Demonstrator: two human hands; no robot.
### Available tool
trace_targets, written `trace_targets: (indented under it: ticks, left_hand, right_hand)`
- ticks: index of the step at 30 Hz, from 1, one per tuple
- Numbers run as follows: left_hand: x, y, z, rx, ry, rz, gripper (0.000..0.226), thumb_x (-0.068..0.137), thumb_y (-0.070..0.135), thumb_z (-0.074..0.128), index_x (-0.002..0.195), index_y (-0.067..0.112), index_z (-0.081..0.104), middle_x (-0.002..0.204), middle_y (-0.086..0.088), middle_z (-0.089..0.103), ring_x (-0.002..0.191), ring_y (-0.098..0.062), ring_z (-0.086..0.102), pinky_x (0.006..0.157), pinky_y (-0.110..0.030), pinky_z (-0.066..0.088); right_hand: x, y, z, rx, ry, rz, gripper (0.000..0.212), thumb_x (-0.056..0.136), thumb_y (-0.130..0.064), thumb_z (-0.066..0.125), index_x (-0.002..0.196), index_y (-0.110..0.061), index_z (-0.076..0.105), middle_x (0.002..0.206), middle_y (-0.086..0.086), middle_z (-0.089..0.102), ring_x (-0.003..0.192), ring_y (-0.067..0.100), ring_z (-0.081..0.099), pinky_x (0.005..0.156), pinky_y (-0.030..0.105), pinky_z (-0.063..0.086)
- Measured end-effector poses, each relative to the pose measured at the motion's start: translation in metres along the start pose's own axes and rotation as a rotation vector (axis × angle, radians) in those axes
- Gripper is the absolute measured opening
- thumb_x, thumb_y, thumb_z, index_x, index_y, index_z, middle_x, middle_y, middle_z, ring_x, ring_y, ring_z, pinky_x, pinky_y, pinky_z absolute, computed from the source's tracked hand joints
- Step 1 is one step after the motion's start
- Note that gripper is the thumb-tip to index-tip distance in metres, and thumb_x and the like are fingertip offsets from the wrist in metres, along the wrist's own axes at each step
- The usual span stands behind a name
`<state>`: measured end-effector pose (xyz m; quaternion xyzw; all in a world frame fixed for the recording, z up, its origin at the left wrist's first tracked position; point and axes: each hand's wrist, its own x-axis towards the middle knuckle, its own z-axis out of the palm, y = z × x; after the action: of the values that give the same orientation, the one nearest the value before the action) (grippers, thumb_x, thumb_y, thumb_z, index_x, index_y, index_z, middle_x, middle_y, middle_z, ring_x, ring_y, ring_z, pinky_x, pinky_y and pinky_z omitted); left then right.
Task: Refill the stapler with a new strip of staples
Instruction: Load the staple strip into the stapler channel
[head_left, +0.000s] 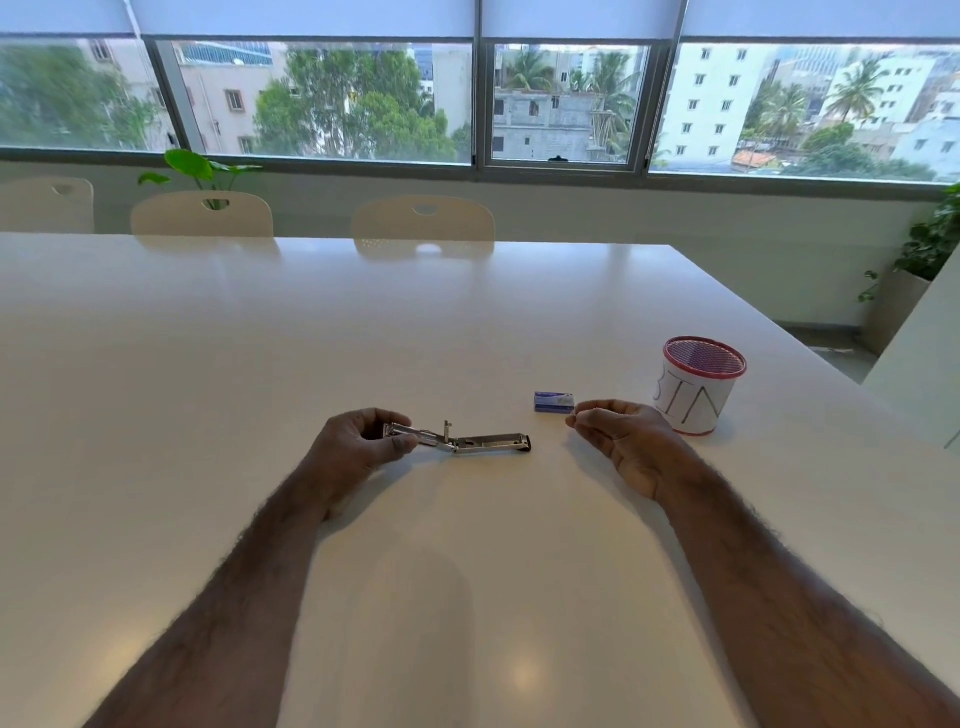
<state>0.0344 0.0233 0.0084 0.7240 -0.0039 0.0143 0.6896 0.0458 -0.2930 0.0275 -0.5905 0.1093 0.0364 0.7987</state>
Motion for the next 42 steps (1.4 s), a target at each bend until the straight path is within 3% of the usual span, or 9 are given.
trace_targets:
  ticks: [4, 9, 15, 18, 22, 25, 30, 36, 42]
  left_hand:
    - [0.0, 0.0, 0.001, -0.294, 0.046, -0.061, 0.016, 0.077, -0.004, 0.07, 0.092, -0.001, 0.068, 0.072, -0.006, 0.07, 0.069, -0.015, 0.064, 0.069, -0.017, 0.055]
    - [0.001, 0.004, 0.001, -0.59, 0.12, -0.098, 0.009, 0.083, -0.004, 0.061, 0.089, 0.001, 0.065, 0.068, -0.005, 0.072, 0.063, -0.013, 0.069, 0.065, -0.016, 0.056]
    - [0.003, 0.003, 0.001, -0.681, 0.14, -0.122, 0.008, 0.088, -0.002, 0.057, 0.091, 0.002, 0.063, 0.066, -0.004, 0.072, 0.061, -0.012, 0.069, 0.061, -0.014, 0.055]
    - [0.005, 0.001, 0.0, -0.713, 0.147, -0.122, 0.007, 0.089, -0.001, 0.056, 0.091, 0.001, 0.063, 0.066, -0.004, 0.072, 0.062, -0.012, 0.069, 0.06, -0.015, 0.055]
    - [0.007, 0.002, 0.0, -0.731, 0.147, -0.125, 0.006, 0.089, 0.001, 0.057, 0.09, 0.002, 0.063, 0.067, -0.005, 0.072, 0.062, -0.012, 0.069, 0.06, -0.015, 0.055]
    - [0.011, 0.002, -0.003, -0.797, 0.182, -0.131, 0.006, 0.089, 0.003, 0.058, 0.087, 0.003, 0.063, 0.066, -0.005, 0.072, 0.062, -0.011, 0.07, 0.061, -0.016, 0.056]
    - [0.016, 0.001, -0.006, -0.922, 0.239, -0.124, 0.01, 0.091, 0.005, 0.057, 0.081, 0.004, 0.06, 0.063, -0.003, 0.071, 0.06, -0.01, 0.07, 0.059, -0.017, 0.056]
    - [0.017, 0.003, -0.008, -0.948, 0.242, -0.143, 0.012, 0.092, 0.006, 0.056, 0.08, 0.005, 0.059, 0.062, -0.002, 0.071, 0.06, -0.011, 0.07, 0.056, -0.015, 0.054]
    - [0.018, 0.001, -0.01, -0.956, 0.227, -0.143, 0.011, 0.091, 0.008, 0.057, 0.08, 0.004, 0.059, 0.063, -0.003, 0.071, 0.06, -0.012, 0.07, 0.058, -0.016, 0.055]
  right_hand:
    - [-0.002, -0.002, 0.001, 0.061, 0.003, -0.003, 0.01, 0.086, 0.008, 0.062, 0.096, 0.006, 0.065, 0.089, 0.021, 0.07, 0.082, 0.022, 0.07, 0.072, 0.02, 0.06]
    - [-0.007, -0.005, 0.009, -0.003, 0.041, -0.032, 0.009, 0.091, 0.004, 0.058, 0.089, 0.006, 0.066, 0.092, 0.024, 0.068, 0.086, 0.027, 0.069, 0.075, 0.025, 0.06]
    - [-0.005, 0.004, 0.008, -0.807, 0.147, -0.12, 0.007, 0.087, -0.016, 0.067, 0.085, -0.017, 0.073, 0.085, 0.005, 0.073, 0.089, 0.022, 0.069, 0.087, 0.036, 0.057]
    - [-0.011, 0.0, 0.015, -0.987, 0.061, -0.161, 0.008, 0.089, -0.015, 0.064, 0.091, -0.018, 0.071, 0.087, -0.004, 0.068, 0.08, 0.008, 0.062, 0.066, 0.02, 0.05]
    - [-0.022, -0.007, 0.031, -1.252, -0.165, -0.141, 0.01, 0.089, -0.015, 0.067, 0.095, -0.02, 0.072, 0.091, -0.007, 0.067, 0.08, 0.005, 0.063, 0.066, 0.015, 0.049]
    - [-0.032, -0.005, 0.049, -1.382, -0.269, -0.146, 0.008, 0.087, -0.023, 0.071, 0.093, -0.019, 0.072, 0.088, -0.005, 0.068, 0.077, 0.007, 0.064, 0.07, 0.021, 0.056]
    - [-0.046, 0.016, 0.073, -1.551, -0.186, -0.252, 0.047, 0.072, -0.06, 0.072, 0.099, -0.022, 0.069, 0.097, -0.002, 0.064, 0.089, 0.015, 0.057, 0.077, 0.03, 0.051]
    - [-0.055, 0.028, 0.086, -1.547, -0.192, -0.388, 0.015, 0.088, -0.033, 0.066, 0.094, -0.019, 0.069, 0.095, -0.002, 0.059, 0.086, 0.014, 0.054, 0.076, 0.029, 0.05]
    - [-0.053, 0.017, 0.083, -1.478, -0.236, -0.253, 0.025, 0.083, -0.029, 0.07, 0.106, -0.019, 0.073, 0.104, -0.002, 0.068, 0.093, 0.013, 0.062, 0.087, 0.031, 0.056]
